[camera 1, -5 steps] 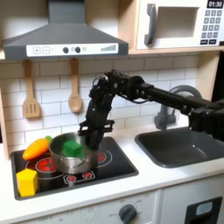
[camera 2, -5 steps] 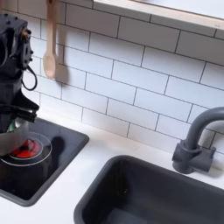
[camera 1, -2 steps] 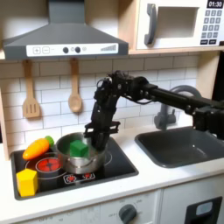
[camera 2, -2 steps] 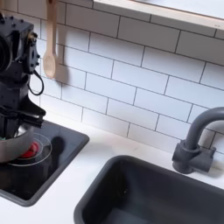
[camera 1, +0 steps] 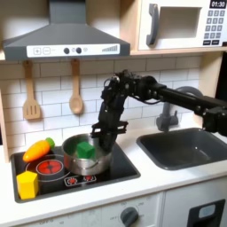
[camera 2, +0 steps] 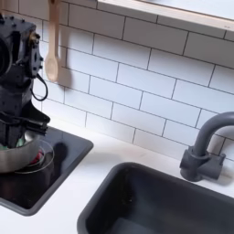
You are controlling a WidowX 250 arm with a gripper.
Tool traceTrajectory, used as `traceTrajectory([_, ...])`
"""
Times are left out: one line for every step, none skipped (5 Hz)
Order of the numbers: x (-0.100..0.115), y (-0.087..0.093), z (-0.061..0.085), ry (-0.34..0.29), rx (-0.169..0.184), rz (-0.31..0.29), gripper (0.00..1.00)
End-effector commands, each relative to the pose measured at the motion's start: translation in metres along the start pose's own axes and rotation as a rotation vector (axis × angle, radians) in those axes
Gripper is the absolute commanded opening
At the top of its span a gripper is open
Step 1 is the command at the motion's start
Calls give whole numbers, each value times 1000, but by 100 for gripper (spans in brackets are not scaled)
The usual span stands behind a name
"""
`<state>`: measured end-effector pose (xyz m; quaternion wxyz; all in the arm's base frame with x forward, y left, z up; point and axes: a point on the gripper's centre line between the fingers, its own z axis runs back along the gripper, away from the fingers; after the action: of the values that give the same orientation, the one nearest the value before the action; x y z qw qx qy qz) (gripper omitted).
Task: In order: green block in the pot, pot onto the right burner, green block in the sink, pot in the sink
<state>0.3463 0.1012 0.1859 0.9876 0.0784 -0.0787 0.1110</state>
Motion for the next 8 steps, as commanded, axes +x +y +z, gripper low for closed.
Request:
traceTrajectory([-10, -6, 1, 6, -15, -19, 0])
traceTrajectory([-14, -6, 3, 7, -18, -22, 0])
traceTrajectory([-19, -10, 3, 10, -27, -38, 0])
traceTrajectory([-23, -16, 3, 15, -36, -54, 0])
traceTrajectory([-24, -21, 1, 24, -42, -72, 0])
traceTrajectory([-19, -14, 8, 14, -70, -48, 0])
traceTrajectory([-13, -12, 13, 4, -72, -21, 100])
traceTrajectory([-10, 3, 21, -11, -68, 59, 100])
